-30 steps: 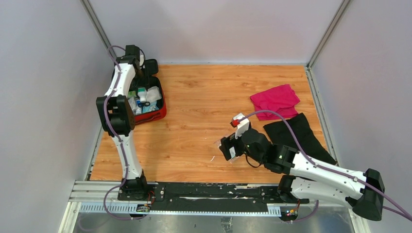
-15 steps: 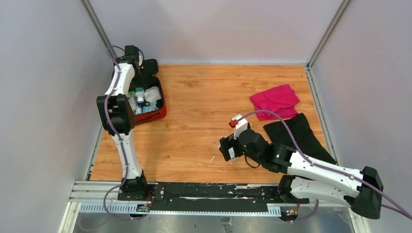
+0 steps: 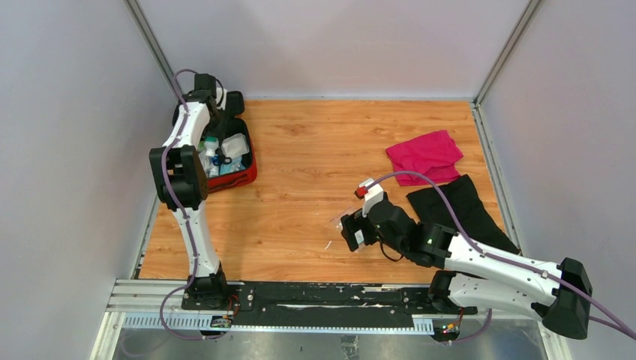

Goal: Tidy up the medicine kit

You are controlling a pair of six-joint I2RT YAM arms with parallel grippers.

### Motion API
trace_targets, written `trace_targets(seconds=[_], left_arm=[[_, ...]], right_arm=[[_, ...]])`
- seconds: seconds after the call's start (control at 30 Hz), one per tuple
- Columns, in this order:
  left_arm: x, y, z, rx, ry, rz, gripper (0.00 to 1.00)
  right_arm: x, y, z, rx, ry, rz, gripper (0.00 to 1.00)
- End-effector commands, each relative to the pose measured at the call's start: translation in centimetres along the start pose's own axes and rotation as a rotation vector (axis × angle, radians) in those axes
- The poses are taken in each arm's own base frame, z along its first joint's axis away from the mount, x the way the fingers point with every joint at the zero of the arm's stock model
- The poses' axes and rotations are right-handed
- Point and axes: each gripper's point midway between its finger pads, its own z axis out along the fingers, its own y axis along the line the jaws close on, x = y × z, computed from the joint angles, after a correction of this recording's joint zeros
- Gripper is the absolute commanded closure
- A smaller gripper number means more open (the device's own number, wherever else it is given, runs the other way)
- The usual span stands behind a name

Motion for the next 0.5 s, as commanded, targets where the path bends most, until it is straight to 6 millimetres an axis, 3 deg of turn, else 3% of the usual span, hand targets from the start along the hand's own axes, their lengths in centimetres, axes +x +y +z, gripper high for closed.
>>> trace_targets(seconds=[0.0, 0.37, 0.4, 0.47], left_arm=[[-1.3, -0.4, -1.4, 0.033, -0.093, 0.178, 1.00], [-1.9, 0.8, 0.1, -0.176, -0.088, 0.563, 1.00], [-2.0, -0.1, 0.2, -0.189, -0.093, 0.607, 1.00], [-2.1, -0.3, 0.7, -0.222, -0.094, 0.636, 0.91]], right_arm=[[-0.2, 0.1, -0.5, 0.000, 0.005, -0.001, 0.01], [0.0, 0.2, -0.8, -0.003, 0.040, -0.013, 0.01], [-0.1, 0.2, -0.8, -0.003, 0.038, -0.014, 0.01], [-0.2, 0.1, -0.8, 0.002, 0.039, -0.019, 0.01]])
